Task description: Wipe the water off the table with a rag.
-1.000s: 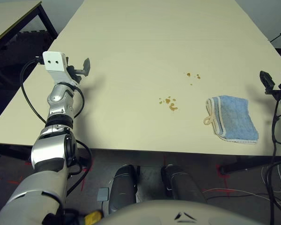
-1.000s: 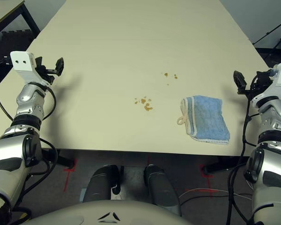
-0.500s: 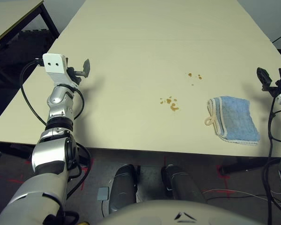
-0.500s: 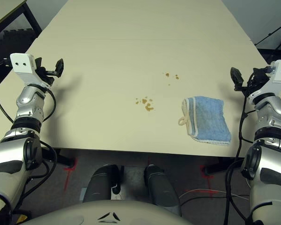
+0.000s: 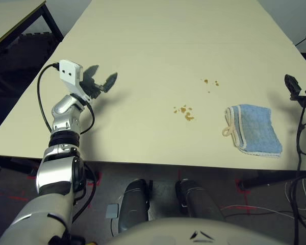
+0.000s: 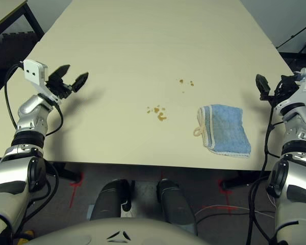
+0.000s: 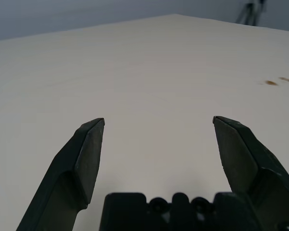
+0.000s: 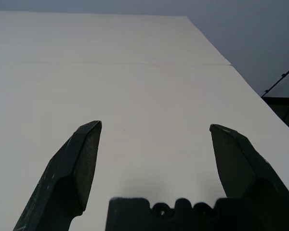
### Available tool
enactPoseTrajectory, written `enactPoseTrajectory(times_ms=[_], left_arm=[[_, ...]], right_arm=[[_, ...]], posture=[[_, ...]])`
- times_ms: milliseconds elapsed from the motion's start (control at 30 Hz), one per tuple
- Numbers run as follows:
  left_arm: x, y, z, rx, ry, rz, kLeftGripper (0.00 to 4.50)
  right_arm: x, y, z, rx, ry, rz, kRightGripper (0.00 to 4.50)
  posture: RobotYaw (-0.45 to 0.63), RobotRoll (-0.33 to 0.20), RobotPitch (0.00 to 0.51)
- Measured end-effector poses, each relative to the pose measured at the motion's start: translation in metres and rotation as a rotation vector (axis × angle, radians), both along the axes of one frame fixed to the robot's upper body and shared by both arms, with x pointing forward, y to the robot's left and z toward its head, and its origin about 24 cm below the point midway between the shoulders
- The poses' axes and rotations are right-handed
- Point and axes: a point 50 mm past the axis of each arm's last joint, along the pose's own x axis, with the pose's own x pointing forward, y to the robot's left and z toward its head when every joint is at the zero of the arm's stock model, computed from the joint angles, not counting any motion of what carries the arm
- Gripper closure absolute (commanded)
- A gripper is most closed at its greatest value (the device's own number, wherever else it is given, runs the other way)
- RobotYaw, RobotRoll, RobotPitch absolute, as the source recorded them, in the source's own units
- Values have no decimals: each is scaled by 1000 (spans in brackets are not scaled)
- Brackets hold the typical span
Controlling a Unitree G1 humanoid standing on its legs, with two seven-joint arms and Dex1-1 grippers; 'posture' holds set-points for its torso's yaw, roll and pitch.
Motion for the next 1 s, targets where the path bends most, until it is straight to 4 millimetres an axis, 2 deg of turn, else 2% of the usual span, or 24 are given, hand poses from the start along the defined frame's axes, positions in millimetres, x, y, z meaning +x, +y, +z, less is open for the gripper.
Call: enactPoseTrajectory(times_ms=[233,500,633,733,800,1000], left_arm=[[-23,-5,-3,92,145,-288,0],[-27,-11,-4,121,178,-371,0],[-27,-13,-4,127,177,-379,0],[-27,-14,-4,127,174,-382,0],[-27,-16,-5,126,171,-386,0],[-26,-21,-6,119,161,-390,0]], right_arm=[[-3,-7,6,-14,0,-15,33],[-6,-12,11,22,59,34,33],[-13,-19,25,47,157,148,33],[-20,-16,34,65,279,299,33],[-27,-12,32,86,377,391,33],[-38,3,17,143,543,514,33]], posture=[[-207,0,122],[-214,0,120],[-220,0,120],[-222,0,121],[-223,0,121],[-215,0,123]])
